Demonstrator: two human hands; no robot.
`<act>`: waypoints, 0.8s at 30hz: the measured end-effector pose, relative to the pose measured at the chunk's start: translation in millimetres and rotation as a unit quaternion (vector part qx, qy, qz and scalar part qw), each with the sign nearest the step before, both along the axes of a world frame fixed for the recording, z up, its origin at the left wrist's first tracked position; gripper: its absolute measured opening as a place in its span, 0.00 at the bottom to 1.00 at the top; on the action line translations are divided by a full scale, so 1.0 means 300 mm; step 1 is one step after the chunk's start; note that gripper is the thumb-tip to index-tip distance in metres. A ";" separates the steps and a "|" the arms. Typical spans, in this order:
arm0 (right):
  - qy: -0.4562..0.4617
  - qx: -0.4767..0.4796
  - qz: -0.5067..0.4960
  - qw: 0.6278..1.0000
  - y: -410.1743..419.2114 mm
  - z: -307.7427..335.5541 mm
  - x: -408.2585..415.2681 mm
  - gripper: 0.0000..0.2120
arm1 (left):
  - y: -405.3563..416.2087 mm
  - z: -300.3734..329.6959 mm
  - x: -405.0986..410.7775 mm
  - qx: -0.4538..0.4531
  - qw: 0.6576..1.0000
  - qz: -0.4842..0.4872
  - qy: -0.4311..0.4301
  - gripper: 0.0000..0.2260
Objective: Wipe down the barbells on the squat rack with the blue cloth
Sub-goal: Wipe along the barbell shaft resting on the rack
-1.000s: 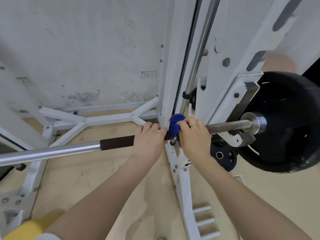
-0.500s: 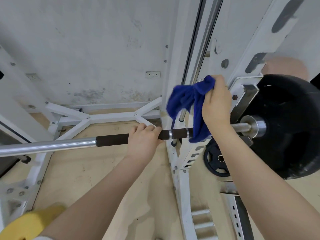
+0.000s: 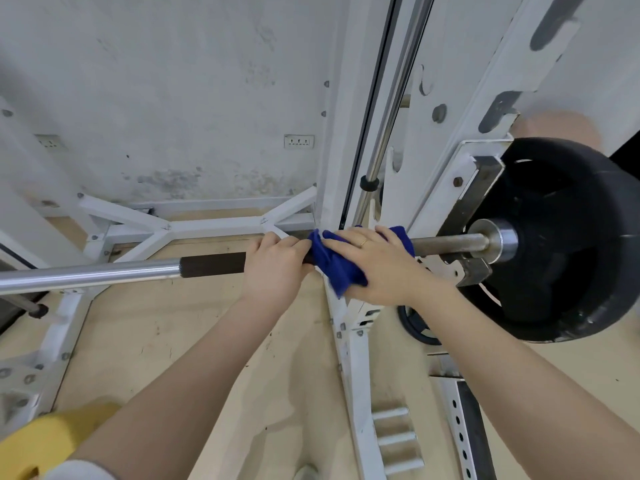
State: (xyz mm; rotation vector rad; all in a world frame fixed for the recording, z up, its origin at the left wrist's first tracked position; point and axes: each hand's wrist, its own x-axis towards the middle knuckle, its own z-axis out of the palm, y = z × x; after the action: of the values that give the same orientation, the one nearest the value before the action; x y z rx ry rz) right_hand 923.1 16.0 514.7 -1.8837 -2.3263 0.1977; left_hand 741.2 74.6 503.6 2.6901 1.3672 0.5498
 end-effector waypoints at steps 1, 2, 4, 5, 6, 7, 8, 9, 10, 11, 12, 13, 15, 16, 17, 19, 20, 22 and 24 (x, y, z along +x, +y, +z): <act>-0.099 0.041 0.021 0.994 0.005 -0.024 -0.001 0.30 | -0.001 -0.001 -0.001 -0.004 1.000 0.001 -0.002 0.09; -0.147 0.065 0.020 0.987 0.016 -0.037 0.005 0.29 | -0.001 -0.003 -0.001 -0.009 1.000 0.002 -0.007 0.10; -0.163 0.054 0.017 0.985 0.066 -0.021 0.008 0.24 | 0.000 -0.006 -0.001 -0.007 1.000 0.002 -0.010 0.09; -0.138 0.015 0.016 0.990 0.092 -0.002 0.010 0.22 | -0.003 -0.008 0.000 -0.001 1.000 0.001 -0.012 0.08; -0.094 -0.057 0.006 0.994 0.114 0.019 0.010 0.20 | -0.005 -0.010 0.000 0.004 1.000 0.001 -0.014 0.08; -0.045 -0.135 -0.011 0.990 0.138 0.045 0.013 0.20 | -0.006 -0.009 0.001 0.008 1.000 0.004 -0.015 0.08; 0.007 -0.208 -0.032 0.978 0.157 0.073 0.016 0.20 | -0.008 -0.009 0.002 0.009 1.000 0.005 -0.015 0.08; 0.050 -0.262 -0.053 0.962 0.171 0.091 0.018 0.20 | -0.010 -0.005 0.003 0.006 1.000 0.005 -0.011 0.08; 0.066 -0.288 -0.064 0.953 0.180 0.100 0.015 0.20 | -0.011 -0.001 0.004 0.001 1.000 0.006 -0.004 0.08; 0.045 -0.280 -0.066 0.957 0.174 0.096 0.006 0.20 | -0.009 0.003 0.004 -0.005 1.000 0.007 0.003 0.09; -0.011 -0.235 -0.067 0.970 0.157 0.082 -0.009 0.19 | -0.008 0.005 0.004 -0.007 1.000 0.007 0.008 0.09; -0.088 -0.146 -0.071 0.983 0.131 0.047 -0.024 0.17 | -0.007 0.006 0.004 -0.007 1.000 0.006 0.010 0.09; -0.189 0.054 -0.074 0.978 0.067 -0.028 -0.059 0.14 | -0.009 0.004 0.003 -0.001 1.000 0.004 0.008 0.10; -0.202 0.096 -0.074 0.972 0.054 -0.048 -0.064 0.14 | -0.009 0.002 0.003 0.004 1.000 0.005 0.006 0.10; -0.199 0.101 -0.067 0.973 0.061 -0.050 -0.059 0.13 | -0.008 0.002 0.003 0.006 1.000 0.008 0.005 0.10; -0.167 0.003 -0.039 0.985 0.100 -0.001 -0.035 0.12 | -0.007 0.004 0.004 0.007 1.000 0.010 0.006 0.10; -0.141 -0.072 -0.025 0.987 0.130 0.028 -0.024 0.12 | -0.007 0.004 0.005 0.009 1.000 0.011 0.003 0.10; -0.068 -0.225 -0.026 0.972 0.186 0.072 -0.005 0.13 | -0.008 0.010 0.008 0.009 1.000 0.013 -0.003 0.10; 0.018 -0.367 -0.057 0.928 0.227 0.097 0.009 0.16 | -0.011 0.016 0.007 0.003 1.000 0.014 0.000 0.10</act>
State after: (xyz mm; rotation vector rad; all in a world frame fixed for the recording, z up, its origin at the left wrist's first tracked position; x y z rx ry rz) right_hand 925.8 84.2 543.7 -2.2573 -2.2821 1.2242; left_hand 743.3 71.3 508.4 2.6796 1.4068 0.5569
